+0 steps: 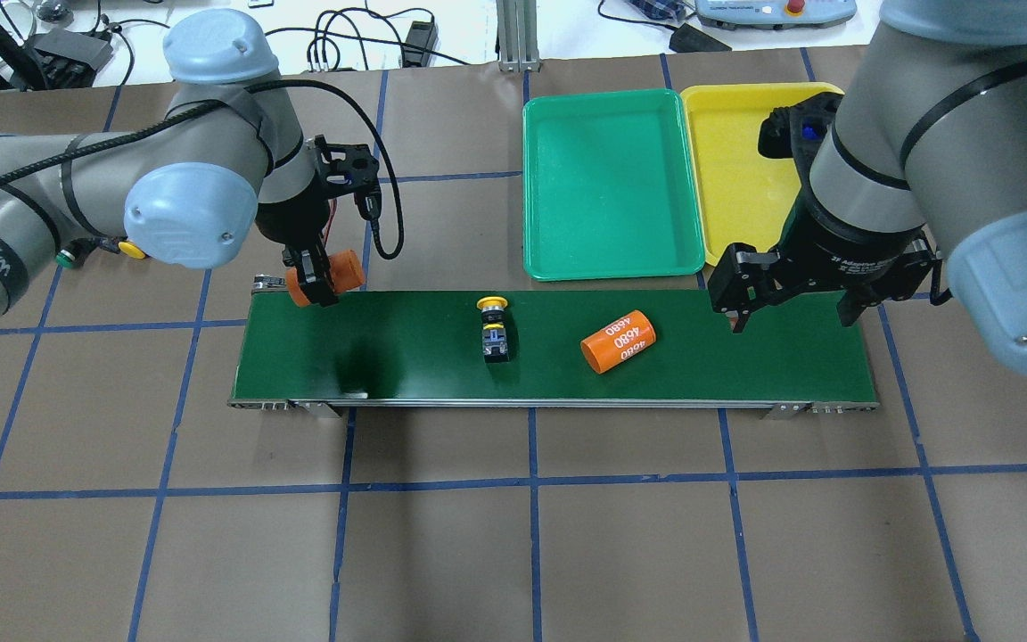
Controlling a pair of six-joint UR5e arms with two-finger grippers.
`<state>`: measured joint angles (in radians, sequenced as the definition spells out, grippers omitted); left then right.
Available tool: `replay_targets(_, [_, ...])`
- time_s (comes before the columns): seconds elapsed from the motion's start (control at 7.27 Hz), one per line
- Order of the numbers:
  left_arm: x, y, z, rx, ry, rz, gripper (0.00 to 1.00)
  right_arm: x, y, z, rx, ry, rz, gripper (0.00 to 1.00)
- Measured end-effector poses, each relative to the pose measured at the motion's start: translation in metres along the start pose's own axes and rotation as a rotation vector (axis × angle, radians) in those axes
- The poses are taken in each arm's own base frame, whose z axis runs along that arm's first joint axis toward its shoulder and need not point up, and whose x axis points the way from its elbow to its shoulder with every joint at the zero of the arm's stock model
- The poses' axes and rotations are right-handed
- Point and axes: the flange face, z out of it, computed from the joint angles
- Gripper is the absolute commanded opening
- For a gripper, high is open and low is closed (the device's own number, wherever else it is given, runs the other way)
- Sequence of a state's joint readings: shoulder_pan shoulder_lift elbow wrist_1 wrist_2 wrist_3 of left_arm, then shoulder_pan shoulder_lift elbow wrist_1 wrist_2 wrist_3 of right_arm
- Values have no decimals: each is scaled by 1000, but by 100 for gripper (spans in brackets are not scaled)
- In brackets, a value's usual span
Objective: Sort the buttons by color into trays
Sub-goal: 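Carry the second orange cylinder onto the belt and release it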
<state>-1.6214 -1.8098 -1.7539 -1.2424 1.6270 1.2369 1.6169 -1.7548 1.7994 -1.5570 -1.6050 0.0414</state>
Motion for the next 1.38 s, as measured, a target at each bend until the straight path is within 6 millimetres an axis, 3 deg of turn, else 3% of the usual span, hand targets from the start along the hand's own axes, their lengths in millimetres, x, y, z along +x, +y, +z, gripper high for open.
replay_targets(0.28, [18,-2,25,6,-34,18,0,0,0,0,-1,3,0,100])
replay_targets(0.55, [31,5,35,-15,-58,23,0,0,0,1,-1,3,0,100])
replay_targets(0.83, [38,10,41,-21,-64,23,48,0,0,1,-2,4,0,100])
replay_targets(1.1, [41,12,49,-15,-78,16,89,0,0,1,-2,4,0,100])
replay_targets(1.24, [42,11,52,-12,-78,7,99,0,1,2,-5,4,1,100])
replay_targets(1.38, [44,10,53,-7,-78,-4,100,0,2,3,-7,4,1,100])
